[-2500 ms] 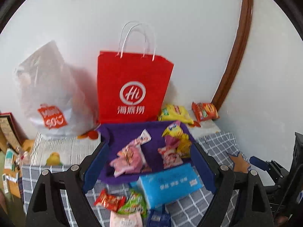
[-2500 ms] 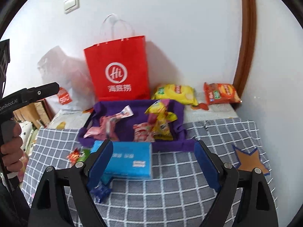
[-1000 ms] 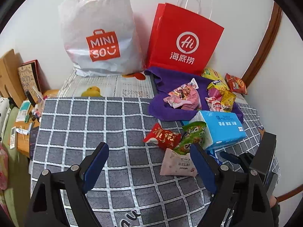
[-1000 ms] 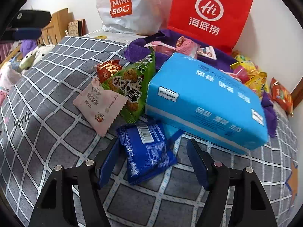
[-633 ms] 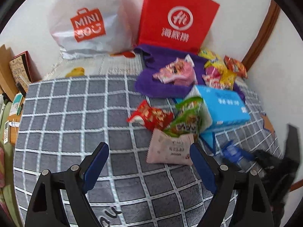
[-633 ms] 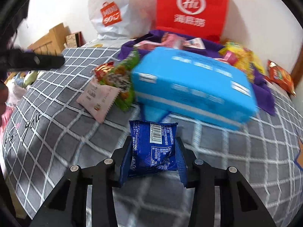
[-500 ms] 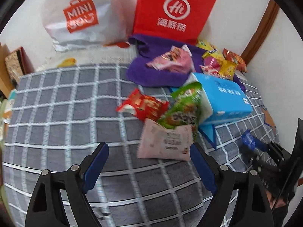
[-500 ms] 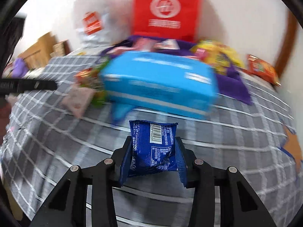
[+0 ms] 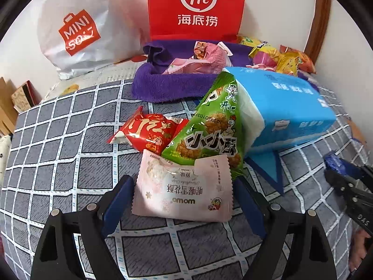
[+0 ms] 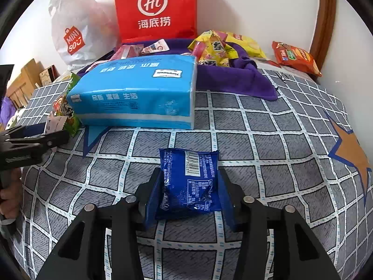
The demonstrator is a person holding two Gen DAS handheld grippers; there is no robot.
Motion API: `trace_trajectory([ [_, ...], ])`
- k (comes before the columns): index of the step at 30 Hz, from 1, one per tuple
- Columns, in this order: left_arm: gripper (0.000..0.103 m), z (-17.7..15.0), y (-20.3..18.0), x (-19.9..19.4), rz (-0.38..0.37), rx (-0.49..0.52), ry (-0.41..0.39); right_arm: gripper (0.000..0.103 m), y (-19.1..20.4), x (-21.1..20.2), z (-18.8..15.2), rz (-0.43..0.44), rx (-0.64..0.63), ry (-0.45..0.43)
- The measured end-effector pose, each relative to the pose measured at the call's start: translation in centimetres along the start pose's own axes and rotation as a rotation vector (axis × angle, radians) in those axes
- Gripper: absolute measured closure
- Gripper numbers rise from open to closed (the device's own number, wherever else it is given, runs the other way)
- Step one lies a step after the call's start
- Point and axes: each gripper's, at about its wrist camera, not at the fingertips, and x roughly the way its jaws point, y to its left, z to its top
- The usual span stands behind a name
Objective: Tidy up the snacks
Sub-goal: 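Grasp the blue biscuit packet with the right tool while the left tool grasps the pale pink packet, then lift both packets toward the purple towel with both tools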
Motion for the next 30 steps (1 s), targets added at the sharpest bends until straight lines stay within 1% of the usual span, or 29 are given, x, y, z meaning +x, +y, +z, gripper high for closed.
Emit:
trace_trajectory([
  [1,0.022,0.1,0.2,-0.1,0.001,-0.007,-0.003,0.055,0.0,0.0,0.0,0.001,0.000,0.001],
  [2,0.030,0.1,0.5,-0.3,0.007,-0.021,-0.010,0.054,0.0,0.0,0.0,0.003,0.000,0.000],
  [5,0.042,-0.1,1.3,-0.7,0.006,-0.060,-0.026,0.054,-0.2,0.0,0.0,0.014,0.007,0.001],
  [7,0.044,-0.2,1.6,-0.8,-0.002,-0.074,-0.030,0.054,-0.2,0.0,-0.1,0.013,0.006,0.001],
  [13,0.044,-0.2,1.7,-0.8,-0.014,-0.088,-0.034,0.053,-0.1,0.0,0.0,0.019,0.008,0.003],
  [20,0.046,-0.2,1.8,-0.7,-0.022,-0.091,-0.036,0.053,-0.2,0.0,-0.1,0.022,0.011,0.003],
  [24,0.049,-0.4,2.4,-0.9,-0.046,-0.116,-0.046,0.053,-0.3,0.0,-0.1,0.027,0.016,0.002],
  [26,0.052,-0.4,2.6,-1.0,-0.055,-0.129,-0.052,0.055,-0.4,-0.1,-0.1,0.030,0.023,0.001],
  [27,0.056,-0.5,2.7,-1.0,-0.060,-0.132,-0.054,0.055,-0.5,-0.1,-0.1,0.033,0.026,0.000],
  [30,0.059,-0.6,2.7,-1.3,-0.094,-0.135,-0.049,0.057,-0.9,-0.3,-0.1,0.055,0.044,-0.006],
])
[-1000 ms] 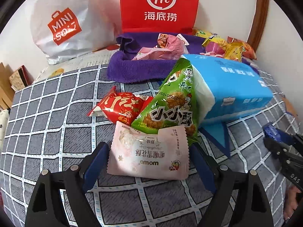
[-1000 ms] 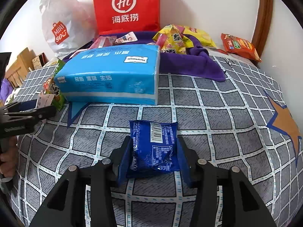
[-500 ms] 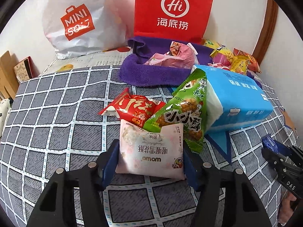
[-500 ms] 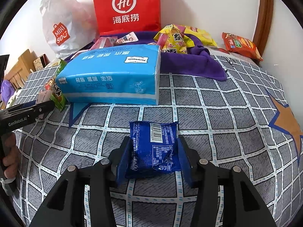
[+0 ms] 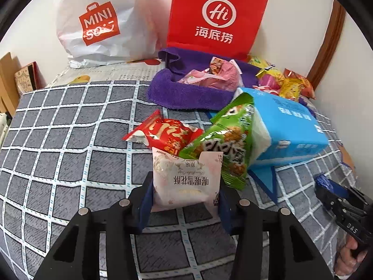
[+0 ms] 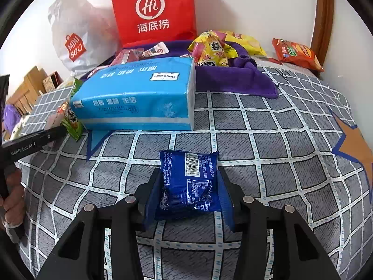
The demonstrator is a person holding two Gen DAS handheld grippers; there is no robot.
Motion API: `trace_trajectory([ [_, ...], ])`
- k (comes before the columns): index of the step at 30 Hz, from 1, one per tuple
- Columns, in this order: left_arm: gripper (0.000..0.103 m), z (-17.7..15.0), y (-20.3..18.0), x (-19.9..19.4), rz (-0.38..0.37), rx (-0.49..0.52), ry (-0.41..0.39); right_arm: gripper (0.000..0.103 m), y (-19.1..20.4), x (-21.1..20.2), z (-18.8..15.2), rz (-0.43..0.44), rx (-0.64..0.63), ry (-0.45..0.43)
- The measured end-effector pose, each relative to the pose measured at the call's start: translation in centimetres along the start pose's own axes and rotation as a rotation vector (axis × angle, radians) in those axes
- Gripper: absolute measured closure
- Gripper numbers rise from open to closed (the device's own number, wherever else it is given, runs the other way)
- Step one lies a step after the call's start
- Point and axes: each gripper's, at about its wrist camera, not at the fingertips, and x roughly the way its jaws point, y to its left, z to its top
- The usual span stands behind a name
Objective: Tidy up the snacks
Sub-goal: 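Lift both packets toward the purple towel with both tools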
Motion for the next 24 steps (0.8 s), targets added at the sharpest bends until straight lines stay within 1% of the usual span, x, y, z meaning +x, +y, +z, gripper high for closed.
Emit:
trace_trajectory([
  [5,0.060,-0.3,-0.6,-1.8,-0.045,0.015,0.003,0.059,-0.6,-0.9,-0.2,0.007,0.019,0.007],
  [7,0.060,-0.3,-1.0,-2.7,-0.059,0.018,0.001,0.059,-0.9,-1.8,-0.3,0.016,0.033,-0.002],
  [9,0.060,-0.3,-1.5,-3.8,-0.076,0.021,0.001,0.059,-0.9,-2.8,-0.2,0.007,0.031,-0.015],
  [13,0.060,0.2,-2.6,-5.3,-0.117,0.028,0.026,0.059,-0.8,-4.8,0.4,0.011,0.043,-0.034],
  [14,0.060,0.5,-3.0,-5.5,-0.127,0.026,0.044,0.059,-0.8,-5.1,0.6,0.009,0.043,-0.039],
  [17,0.060,1.4,-4.0,-6.4,-0.164,0.035,0.056,0.059,-0.3,-6.6,1.7,0.005,0.036,-0.065],
  [21,0.060,3.2,-5.4,-7.7,-0.179,0.063,0.036,0.059,0.2,-8.4,3.7,0.017,0.031,-0.104],
  [24,0.060,4.9,-6.3,-8.4,-0.206,0.073,0.040,0.059,0.4,-9.4,5.7,0.037,0.031,-0.132],
])
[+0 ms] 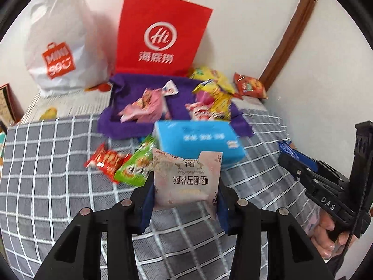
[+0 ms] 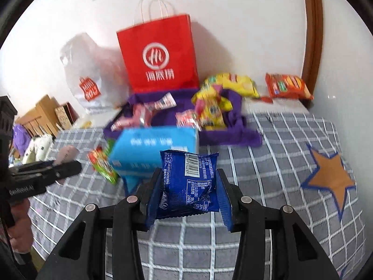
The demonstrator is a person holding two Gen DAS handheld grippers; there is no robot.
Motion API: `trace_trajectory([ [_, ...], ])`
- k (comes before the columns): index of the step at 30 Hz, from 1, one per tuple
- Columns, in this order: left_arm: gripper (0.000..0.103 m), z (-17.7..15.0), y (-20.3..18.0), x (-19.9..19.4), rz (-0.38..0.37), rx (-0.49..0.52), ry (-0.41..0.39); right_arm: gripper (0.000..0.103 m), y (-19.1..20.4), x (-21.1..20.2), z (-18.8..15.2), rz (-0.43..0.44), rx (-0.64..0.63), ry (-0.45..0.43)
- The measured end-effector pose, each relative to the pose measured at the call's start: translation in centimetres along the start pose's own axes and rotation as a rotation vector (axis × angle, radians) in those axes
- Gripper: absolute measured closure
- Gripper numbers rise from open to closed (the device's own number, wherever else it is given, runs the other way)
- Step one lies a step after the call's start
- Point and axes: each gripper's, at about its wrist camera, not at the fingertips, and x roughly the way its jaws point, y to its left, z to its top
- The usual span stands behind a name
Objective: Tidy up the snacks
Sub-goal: 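Lift both packets toward the purple towel with both tools, then carry the blue packet with the right tool while the left tool carries the pale pink packet over the towel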
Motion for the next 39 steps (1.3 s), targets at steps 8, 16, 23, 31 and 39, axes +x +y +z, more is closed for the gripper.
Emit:
trace_trajectory([
  [8,0.060,4.9,-0.9,-0.9,-0.002,0.026,-0.040,0.059,1.0,0.1,5.8,-0.010,-0.036,-0.040],
  [16,0.060,10.4,-0.2,-0.8,-0.004,0.039,-0.076,0.059,2.3,1.9,11.4,-0.010,-0.074,-0.063],
  [23,0.060,14.7,1.2,2.3,0.025,0.016,-0.063,0.059,2.8,5.5,15.7,-0.004,-0.078,-0.077],
  [31,0.060,16.9,2.8,6.0,0.030,0.005,-0.071,0.059,1.6,9.9,17.6,0.036,-0.054,-0.099],
  [39,0.060,16.6,4.8,10.0,0.016,-0.019,0.002,0.059,-0.2,14.2,16.9,0.011,-0.072,-0.010],
])
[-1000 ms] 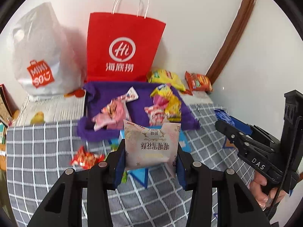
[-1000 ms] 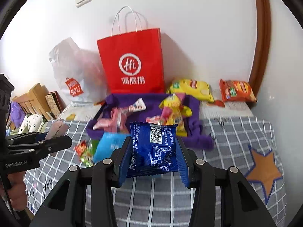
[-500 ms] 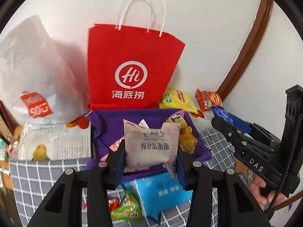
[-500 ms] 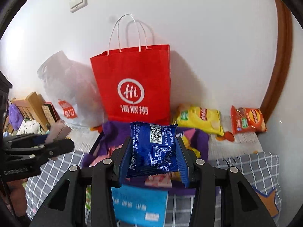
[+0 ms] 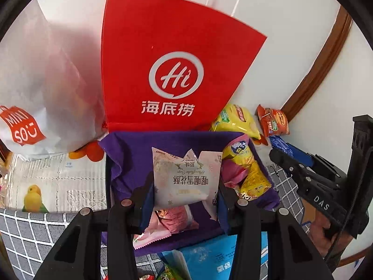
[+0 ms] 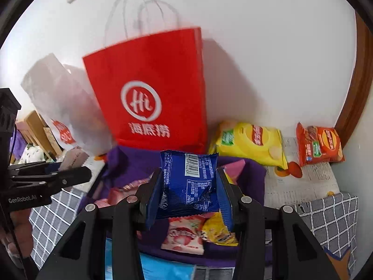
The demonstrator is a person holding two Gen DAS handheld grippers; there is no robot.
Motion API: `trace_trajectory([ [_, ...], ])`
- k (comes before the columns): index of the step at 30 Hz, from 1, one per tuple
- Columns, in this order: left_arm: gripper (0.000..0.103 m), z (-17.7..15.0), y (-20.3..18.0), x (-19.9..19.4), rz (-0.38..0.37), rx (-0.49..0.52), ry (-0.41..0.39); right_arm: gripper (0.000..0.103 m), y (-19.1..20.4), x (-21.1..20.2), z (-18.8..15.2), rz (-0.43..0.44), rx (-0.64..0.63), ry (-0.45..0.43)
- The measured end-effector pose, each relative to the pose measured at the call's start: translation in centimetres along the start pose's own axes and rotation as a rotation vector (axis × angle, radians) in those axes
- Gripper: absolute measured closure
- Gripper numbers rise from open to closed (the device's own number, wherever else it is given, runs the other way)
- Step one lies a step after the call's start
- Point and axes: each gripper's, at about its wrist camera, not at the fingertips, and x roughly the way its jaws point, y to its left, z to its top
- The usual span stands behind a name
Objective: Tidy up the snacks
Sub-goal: 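Carry the blue packet with the right tool while the left tool carries the pale pink packet over the towel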
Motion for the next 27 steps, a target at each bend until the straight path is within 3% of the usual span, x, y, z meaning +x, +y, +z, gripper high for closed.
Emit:
trace_trajectory([
  [7,0.060,0.2,1.1,0.6,-0.021,-0.026,0.016,0.059,-2.0,1.0,-0.3,0.010,0.038,0.019],
  [27,0.060,0.3,2.1,1.0,-0.046,-0.067,0.046,0.058,-1.7,1.7,-0.5,-0.019,0.006,0.050],
])
